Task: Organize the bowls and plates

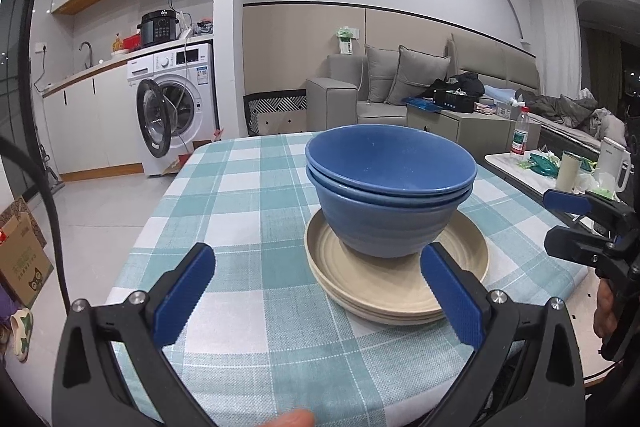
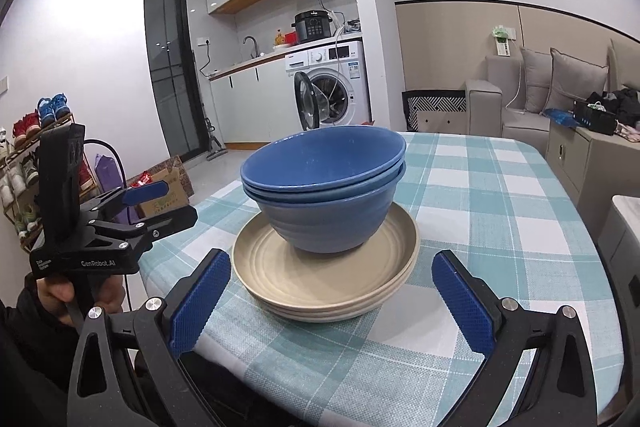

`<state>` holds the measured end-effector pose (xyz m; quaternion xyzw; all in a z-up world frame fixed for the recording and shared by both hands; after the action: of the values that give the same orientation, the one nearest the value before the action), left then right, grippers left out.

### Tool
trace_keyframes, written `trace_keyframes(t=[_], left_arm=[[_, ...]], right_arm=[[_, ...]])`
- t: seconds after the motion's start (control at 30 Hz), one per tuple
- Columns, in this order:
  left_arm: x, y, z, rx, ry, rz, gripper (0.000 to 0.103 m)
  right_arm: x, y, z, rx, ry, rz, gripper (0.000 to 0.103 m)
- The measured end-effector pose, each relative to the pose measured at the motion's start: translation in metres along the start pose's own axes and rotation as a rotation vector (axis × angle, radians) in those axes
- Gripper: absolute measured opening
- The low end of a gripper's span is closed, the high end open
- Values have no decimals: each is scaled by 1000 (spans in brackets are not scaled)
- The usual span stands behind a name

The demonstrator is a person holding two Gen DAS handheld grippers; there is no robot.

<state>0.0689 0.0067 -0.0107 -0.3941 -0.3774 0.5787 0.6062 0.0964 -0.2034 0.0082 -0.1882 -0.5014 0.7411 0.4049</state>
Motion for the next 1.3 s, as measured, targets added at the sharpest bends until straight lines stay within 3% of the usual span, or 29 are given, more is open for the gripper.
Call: trace_keyframes(t=[0.47,1.3], left_arm=[[1,1,6,-36,0,16,103],[-1,3,4,-23,19,25,103]], right_arm=[[2,5,11,-56,3,4,102],[1,12,11,-52,5,8,102]])
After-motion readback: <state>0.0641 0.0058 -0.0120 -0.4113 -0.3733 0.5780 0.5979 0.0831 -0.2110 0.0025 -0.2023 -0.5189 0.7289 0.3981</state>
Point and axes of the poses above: each gripper's, at about its wrist camera, not at the fingertips, and z roughly against the way its jaws point, x to its left, y to its underside, the point moved 8 cm from there along -z, roughly the way its jaws point, and after that the axes turned 1 degree about -x, right-handed, at the moved point
